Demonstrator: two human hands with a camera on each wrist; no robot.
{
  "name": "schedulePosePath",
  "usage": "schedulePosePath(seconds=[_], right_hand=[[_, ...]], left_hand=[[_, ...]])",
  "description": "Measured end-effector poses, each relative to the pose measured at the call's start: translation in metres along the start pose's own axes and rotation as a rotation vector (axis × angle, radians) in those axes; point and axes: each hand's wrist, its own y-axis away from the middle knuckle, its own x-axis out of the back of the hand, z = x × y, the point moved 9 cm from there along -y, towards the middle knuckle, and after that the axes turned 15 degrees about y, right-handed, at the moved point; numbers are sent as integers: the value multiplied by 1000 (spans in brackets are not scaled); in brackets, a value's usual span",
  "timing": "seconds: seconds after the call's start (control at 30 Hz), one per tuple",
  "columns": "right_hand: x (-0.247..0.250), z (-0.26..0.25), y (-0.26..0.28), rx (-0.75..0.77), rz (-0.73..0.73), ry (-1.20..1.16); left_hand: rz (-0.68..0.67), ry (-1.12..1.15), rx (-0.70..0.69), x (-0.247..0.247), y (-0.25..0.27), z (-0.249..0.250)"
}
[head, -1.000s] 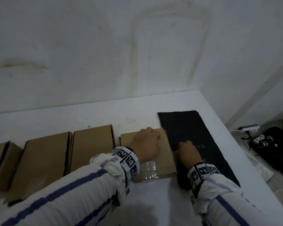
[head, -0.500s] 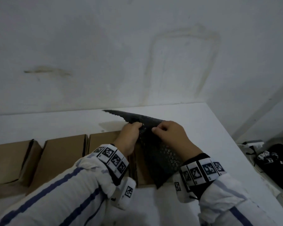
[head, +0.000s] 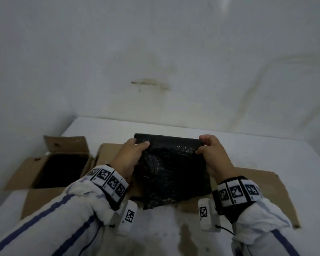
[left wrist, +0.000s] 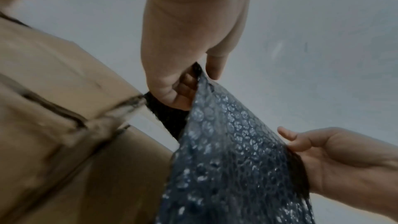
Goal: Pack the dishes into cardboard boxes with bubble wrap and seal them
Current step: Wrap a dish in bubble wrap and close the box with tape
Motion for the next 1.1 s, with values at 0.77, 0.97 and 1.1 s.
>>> schedulePosePath(seconds=[0.77, 0.97, 1.1], right_hand=[[-187, -122, 93, 480, -121, 1017], [-189, -115, 74, 224, -271, 397], [-213, -105, 75, 99, -467, 28]], left_hand=[[-253, -588, -538, 102, 36, 107], [-31, -229, -288, 160, 19, 81], [-159, 143, -147, 155, 26, 62]])
